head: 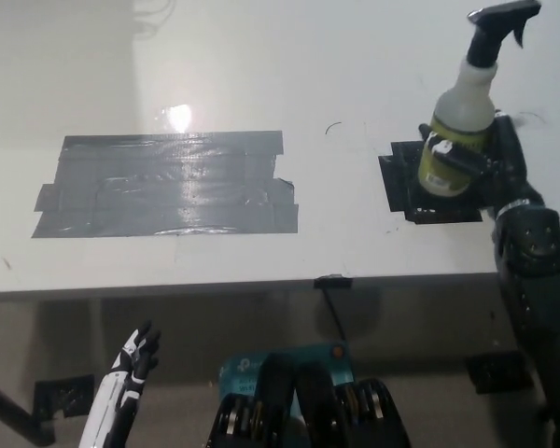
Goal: A person hands a spray bottle to the robot which it grabs with its right hand and places on the black spot infront of it on the table
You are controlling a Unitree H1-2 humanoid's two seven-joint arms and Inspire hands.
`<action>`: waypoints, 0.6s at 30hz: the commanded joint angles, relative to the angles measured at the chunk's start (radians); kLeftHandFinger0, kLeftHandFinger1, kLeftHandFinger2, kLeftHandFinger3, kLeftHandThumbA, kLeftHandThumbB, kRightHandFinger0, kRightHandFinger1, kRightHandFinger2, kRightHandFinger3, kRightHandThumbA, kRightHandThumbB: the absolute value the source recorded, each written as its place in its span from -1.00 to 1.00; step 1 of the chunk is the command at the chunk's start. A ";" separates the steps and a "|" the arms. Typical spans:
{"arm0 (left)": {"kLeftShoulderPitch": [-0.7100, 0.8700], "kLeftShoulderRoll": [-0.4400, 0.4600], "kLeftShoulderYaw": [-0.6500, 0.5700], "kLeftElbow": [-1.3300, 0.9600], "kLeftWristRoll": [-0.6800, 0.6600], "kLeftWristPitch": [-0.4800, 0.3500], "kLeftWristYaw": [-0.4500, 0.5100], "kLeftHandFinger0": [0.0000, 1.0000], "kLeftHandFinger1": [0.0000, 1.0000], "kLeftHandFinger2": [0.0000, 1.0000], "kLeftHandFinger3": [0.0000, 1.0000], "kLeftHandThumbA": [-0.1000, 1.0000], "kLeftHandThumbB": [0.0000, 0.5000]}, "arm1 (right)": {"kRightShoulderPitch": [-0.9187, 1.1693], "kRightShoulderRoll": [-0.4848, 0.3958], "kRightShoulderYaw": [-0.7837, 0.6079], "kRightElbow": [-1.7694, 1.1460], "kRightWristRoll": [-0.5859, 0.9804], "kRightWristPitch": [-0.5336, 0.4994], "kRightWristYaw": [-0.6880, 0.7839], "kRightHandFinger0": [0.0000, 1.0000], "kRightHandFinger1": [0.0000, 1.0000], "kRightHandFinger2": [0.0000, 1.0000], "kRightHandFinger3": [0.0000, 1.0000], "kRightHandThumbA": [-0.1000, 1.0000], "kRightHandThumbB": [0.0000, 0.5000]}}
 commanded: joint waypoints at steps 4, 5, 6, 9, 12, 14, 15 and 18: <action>0.002 0.005 0.005 -0.023 -0.016 -0.030 -0.007 1.00 1.00 1.00 1.00 0.96 -0.99 | -0.012 -0.073 0.088 -0.028 -0.009 -0.033 0.185 1.00 1.00 1.00 1.00 0.75 1.00; -0.002 0.007 0.006 -0.022 -0.015 -0.033 -0.007 1.00 1.00 1.00 1.00 0.96 -0.97 | -0.010 -0.084 0.099 -0.019 -0.019 -0.039 0.182 1.00 1.00 1.00 1.00 0.79 1.00; -0.002 0.007 0.007 -0.022 -0.015 -0.033 -0.006 1.00 1.00 1.00 1.00 0.96 -0.97 | -0.008 -0.093 0.107 -0.013 -0.025 -0.053 0.179 1.00 1.00 1.00 1.00 0.80 1.00; -0.001 0.009 0.006 -0.020 -0.009 -0.041 -0.004 1.00 1.00 1.00 1.00 0.96 -1.00 | 0.003 -0.115 0.113 -0.021 -0.012 -0.077 0.186 1.00 1.00 1.00 1.00 0.83 1.00; 0.003 0.010 0.006 -0.015 -0.005 -0.046 -0.003 1.00 1.00 1.00 1.00 0.97 -1.00 | 0.019 -0.125 0.112 -0.040 -0.010 -0.081 0.178 1.00 1.00 1.00 1.00 0.80 1.00; 0.004 0.010 0.006 -0.016 -0.002 -0.040 -0.003 1.00 1.00 1.00 1.00 0.97 -1.00 | 0.034 -0.127 0.105 -0.068 -0.012 -0.063 0.162 1.00 1.00 1.00 1.00 0.80 1.00; 0.004 0.010 0.006 -0.016 -0.001 -0.039 -0.002 1.00 1.00 1.00 1.00 0.97 -1.00 | 0.038 -0.127 0.101 -0.075 -0.010 -0.060 0.159 1.00 1.00 1.00 1.00 0.80 1.00; 0.002 0.011 0.007 -0.008 0.002 -0.046 0.000 1.00 1.00 0.98 1.00 0.98 -0.99 | 0.081 -0.129 0.073 -0.162 0.022 -0.031 0.168 1.00 1.00 1.00 1.00 0.89 1.00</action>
